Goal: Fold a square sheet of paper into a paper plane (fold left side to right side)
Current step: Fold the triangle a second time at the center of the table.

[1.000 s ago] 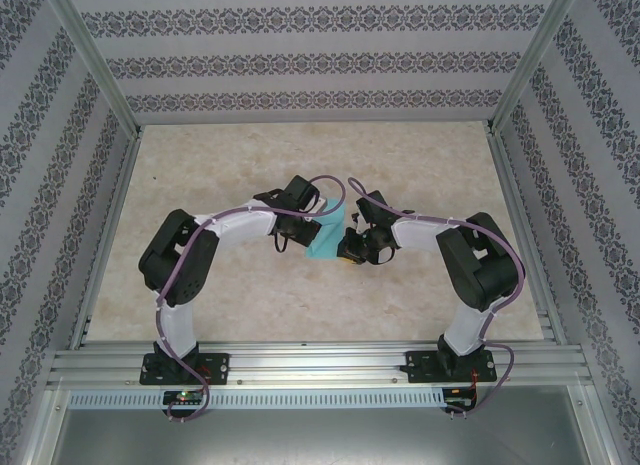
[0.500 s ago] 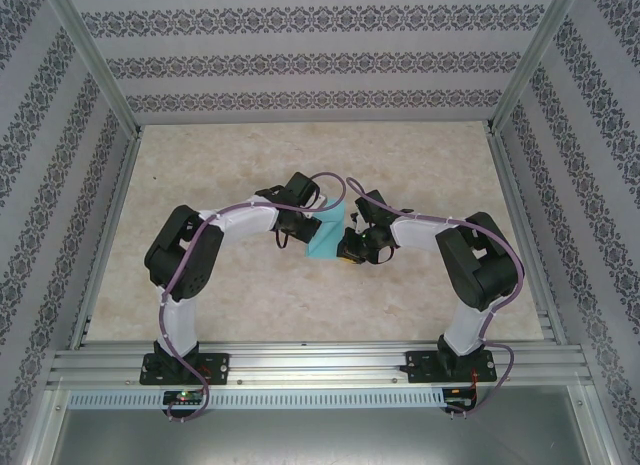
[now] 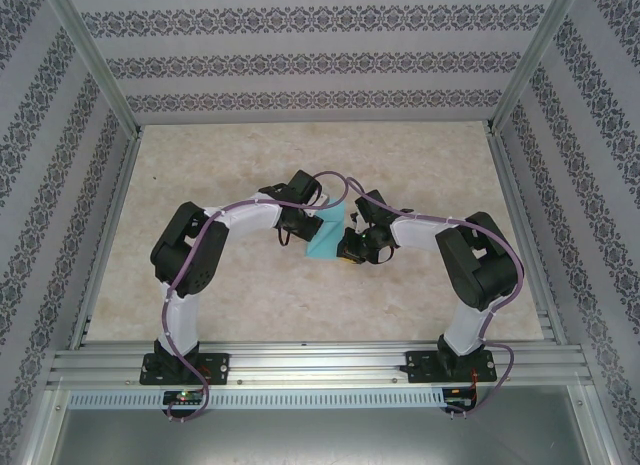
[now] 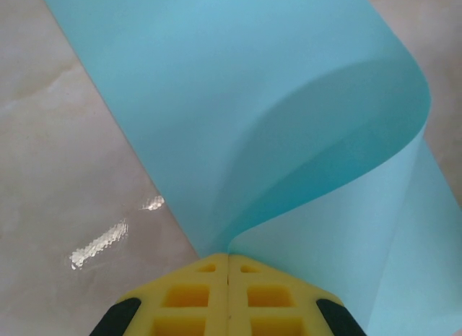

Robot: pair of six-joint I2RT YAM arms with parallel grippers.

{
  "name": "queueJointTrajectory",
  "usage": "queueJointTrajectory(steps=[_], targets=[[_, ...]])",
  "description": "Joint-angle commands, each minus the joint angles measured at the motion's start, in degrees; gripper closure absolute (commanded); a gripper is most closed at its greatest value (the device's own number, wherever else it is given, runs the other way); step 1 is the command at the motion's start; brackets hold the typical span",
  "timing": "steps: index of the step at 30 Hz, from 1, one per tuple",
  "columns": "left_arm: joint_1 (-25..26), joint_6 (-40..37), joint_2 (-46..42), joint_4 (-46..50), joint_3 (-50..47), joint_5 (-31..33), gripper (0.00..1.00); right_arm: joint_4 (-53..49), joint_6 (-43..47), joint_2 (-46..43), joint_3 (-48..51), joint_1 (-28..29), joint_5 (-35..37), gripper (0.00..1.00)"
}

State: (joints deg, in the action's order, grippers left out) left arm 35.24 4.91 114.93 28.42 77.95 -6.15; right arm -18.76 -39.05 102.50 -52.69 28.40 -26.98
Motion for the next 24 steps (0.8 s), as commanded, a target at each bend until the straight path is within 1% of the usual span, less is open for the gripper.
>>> queueJointTrajectory(steps=[1, 10, 20, 24], targets=[[-0.75, -1.13, 1.42, 0.67, 1.59, -1.06, 1.0, -2.98, 1.03, 2.01, -0.07, 0.71, 2.8, 0.88], [-0.73, -0.75, 2.59, 0.07, 1.07, -1.81, 1.0, -2.9, 1.18, 1.74, -0.11, 0.75, 2.81, 0.87], [-0.79, -0.56, 2.93, -0.26, 0.07, -0.79, 1.0, -2.94, 1.17, 1.72, -0.28, 0.77, 2.72, 0.87], [-0.77, -0.58, 3.1, -0.3, 0.01, -1.08, 1.0, -1.36, 0.93, -0.08, 0.02, 0.31, 1.59, 0.86]])
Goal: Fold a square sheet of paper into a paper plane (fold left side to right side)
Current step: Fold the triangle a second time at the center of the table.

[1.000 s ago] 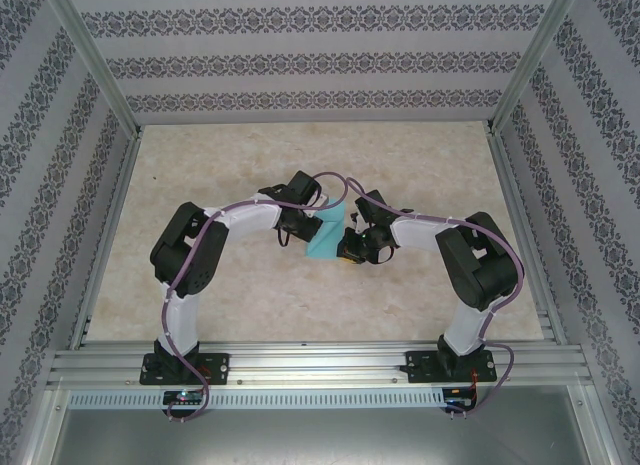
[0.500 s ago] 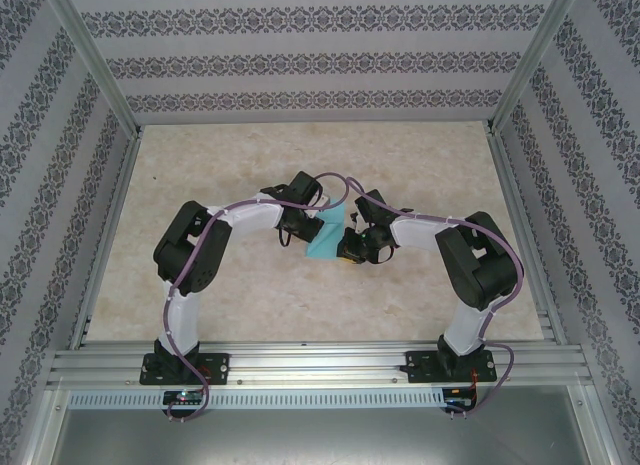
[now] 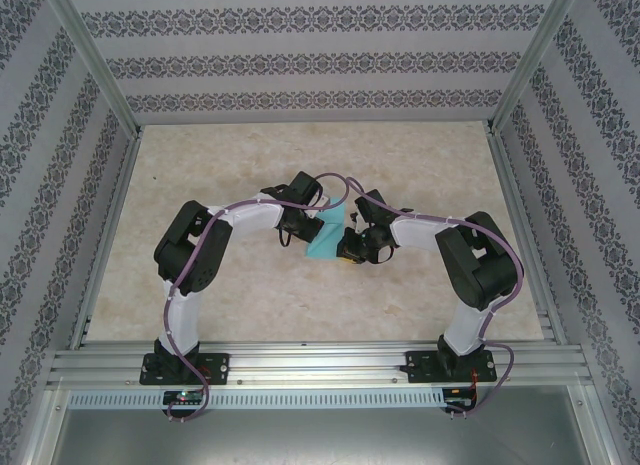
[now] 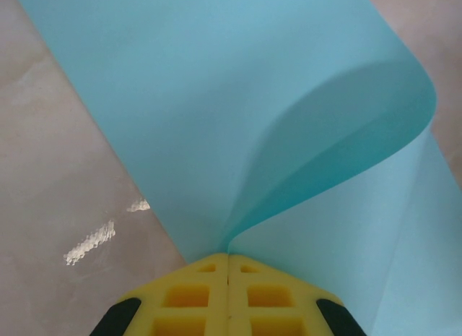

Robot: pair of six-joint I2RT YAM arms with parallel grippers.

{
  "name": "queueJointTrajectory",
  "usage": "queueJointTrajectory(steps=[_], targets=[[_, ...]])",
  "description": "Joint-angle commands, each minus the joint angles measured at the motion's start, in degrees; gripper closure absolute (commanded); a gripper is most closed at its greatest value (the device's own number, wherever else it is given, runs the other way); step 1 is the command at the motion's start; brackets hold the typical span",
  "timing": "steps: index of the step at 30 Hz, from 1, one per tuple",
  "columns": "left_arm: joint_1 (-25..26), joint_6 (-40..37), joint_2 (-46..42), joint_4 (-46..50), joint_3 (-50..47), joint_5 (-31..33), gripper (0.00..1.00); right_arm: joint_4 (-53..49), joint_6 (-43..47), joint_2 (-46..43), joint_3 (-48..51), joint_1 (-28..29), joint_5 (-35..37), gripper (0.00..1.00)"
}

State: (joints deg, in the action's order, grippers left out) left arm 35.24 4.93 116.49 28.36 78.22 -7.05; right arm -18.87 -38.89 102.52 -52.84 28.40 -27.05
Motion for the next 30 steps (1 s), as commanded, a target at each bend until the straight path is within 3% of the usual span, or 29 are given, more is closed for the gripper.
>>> queueJointTrajectory(steps=[1, 6, 13, 30], targets=[[-0.77, -0.61, 1.55, -0.28, -0.43, -0.24, 1.0, -0.03, 0.31, -1.06, 0.52, -0.19, 0.35, 0.86], [-0.74, -0.61, 1.48, -0.53, -0.96, -0.35, 1.0, 6.6, -3.33, -5.18, 2.09, -3.47, -5.12, 0.82], [-0.79, -0.45, 1.38, -0.77, -0.87, 0.3, 1.0, 9.62, -5.78, -2.41, 1.22, -2.71, -5.67, 0.82], [-0.78, -0.96, 0.32, 0.12, 0.1, 1.07, 1.0, 3.18, -3.68, 4.35, 1.2, -0.45, 0.06, 0.83]])
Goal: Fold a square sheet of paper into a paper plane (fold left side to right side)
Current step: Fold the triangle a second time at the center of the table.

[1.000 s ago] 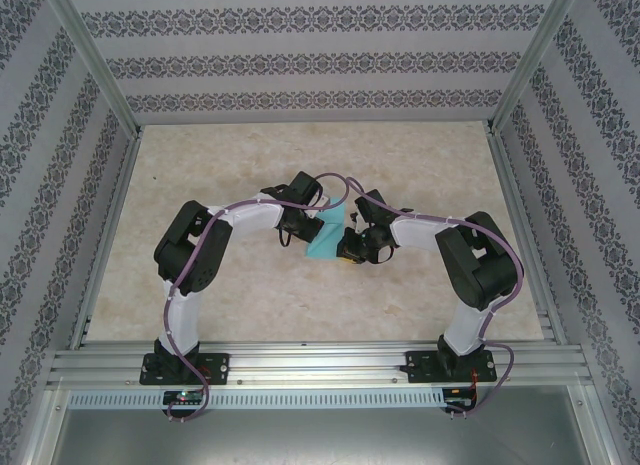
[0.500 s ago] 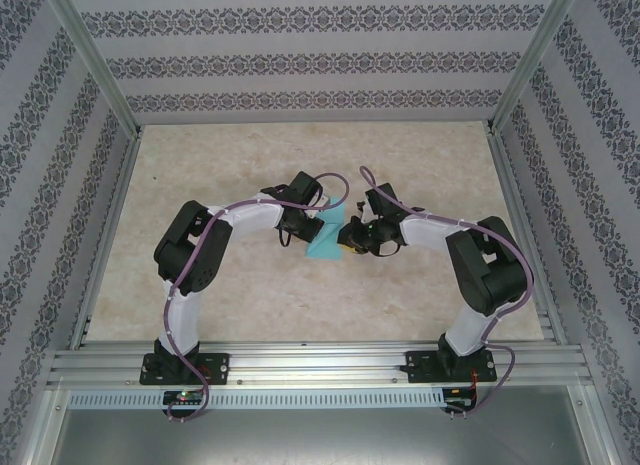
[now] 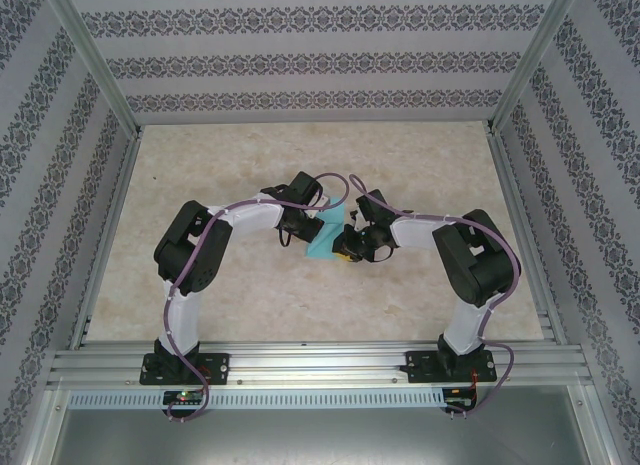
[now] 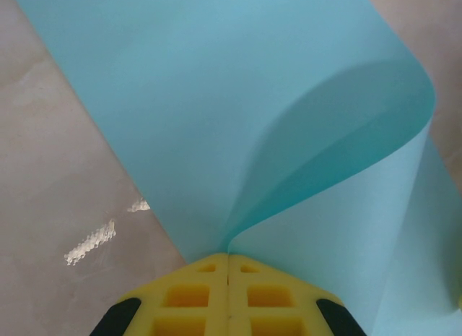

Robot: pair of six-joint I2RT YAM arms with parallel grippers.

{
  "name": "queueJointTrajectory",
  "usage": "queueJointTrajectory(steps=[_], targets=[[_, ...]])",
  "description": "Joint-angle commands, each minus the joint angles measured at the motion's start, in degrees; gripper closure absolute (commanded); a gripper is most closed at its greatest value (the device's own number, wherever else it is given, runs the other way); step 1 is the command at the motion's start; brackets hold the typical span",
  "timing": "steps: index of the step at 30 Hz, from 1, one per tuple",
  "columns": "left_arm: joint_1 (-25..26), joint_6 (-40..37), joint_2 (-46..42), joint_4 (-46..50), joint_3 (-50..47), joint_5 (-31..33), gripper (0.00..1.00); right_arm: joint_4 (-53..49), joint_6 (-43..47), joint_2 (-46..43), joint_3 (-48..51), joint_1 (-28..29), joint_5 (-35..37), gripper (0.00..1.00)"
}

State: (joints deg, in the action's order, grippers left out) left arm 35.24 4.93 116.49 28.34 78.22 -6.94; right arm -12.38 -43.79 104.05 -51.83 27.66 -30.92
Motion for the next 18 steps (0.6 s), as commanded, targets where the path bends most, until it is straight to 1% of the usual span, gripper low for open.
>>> queueJointTrajectory(steps=[1, 18], targets=[[-0.74, -0.97, 0.18, 0.16, 0.18, 0.96, 1.0, -3.44, 1.42, 2.91, 0.21, 0.33, 4.1, 0.83], [-0.91, -0.84, -1.9, -0.21, 0.44, 1.53, 1.0, -5.46, 2.48, 3.09, -0.64, 0.38, 4.88, 0.83]])
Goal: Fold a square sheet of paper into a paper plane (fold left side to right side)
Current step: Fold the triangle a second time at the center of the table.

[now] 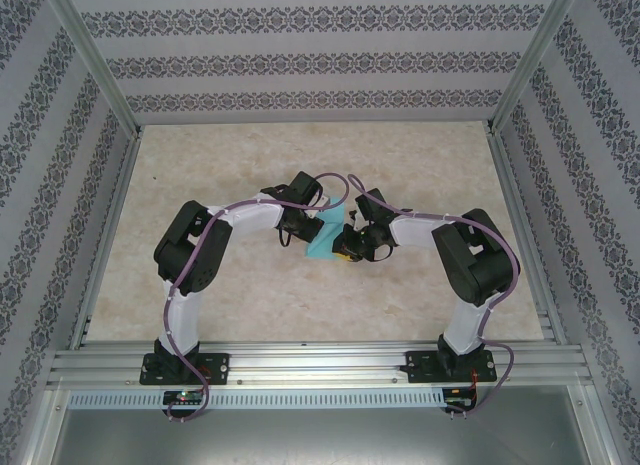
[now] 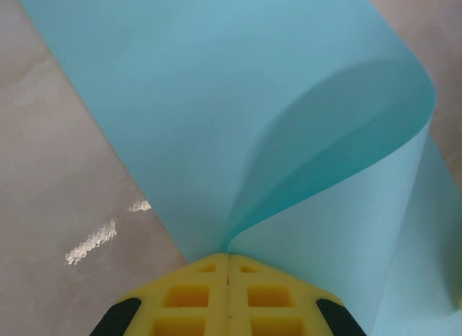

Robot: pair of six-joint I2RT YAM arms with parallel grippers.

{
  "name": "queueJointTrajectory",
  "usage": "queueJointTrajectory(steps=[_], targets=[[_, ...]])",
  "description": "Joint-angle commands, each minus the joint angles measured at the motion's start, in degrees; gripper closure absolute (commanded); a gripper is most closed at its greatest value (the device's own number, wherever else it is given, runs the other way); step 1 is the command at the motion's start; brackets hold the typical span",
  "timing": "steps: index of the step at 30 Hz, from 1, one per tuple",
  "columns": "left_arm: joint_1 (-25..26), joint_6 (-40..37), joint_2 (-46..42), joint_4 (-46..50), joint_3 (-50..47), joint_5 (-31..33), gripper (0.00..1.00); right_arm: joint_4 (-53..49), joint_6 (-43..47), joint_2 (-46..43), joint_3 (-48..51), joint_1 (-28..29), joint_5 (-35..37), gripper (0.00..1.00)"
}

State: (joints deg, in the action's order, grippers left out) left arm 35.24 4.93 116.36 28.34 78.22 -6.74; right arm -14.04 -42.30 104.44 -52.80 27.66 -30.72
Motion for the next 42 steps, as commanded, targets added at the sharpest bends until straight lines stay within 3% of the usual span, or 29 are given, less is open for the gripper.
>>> queueJointTrajectory(steps=[1, 16, 42], targets=[[-0.97, -0.87, -1.78, -0.21, 0.39, 1.27, 1.0, -3.95, 1.08, 2.67, 0.3, 0.38, 4.66, 0.82], [-1.11, -0.7, -4.07, -0.56, -0.26, 0.73, 1.0, -4.07, 1.29, 2.59, 0.41, 0.38, 4.64, 0.83], [-1.19, -0.05, 0.43, -1.79, -0.69, -0.64, 1.0, -4.41, 1.57, 2.7, 0.42, 0.47, 4.62, 0.83]])
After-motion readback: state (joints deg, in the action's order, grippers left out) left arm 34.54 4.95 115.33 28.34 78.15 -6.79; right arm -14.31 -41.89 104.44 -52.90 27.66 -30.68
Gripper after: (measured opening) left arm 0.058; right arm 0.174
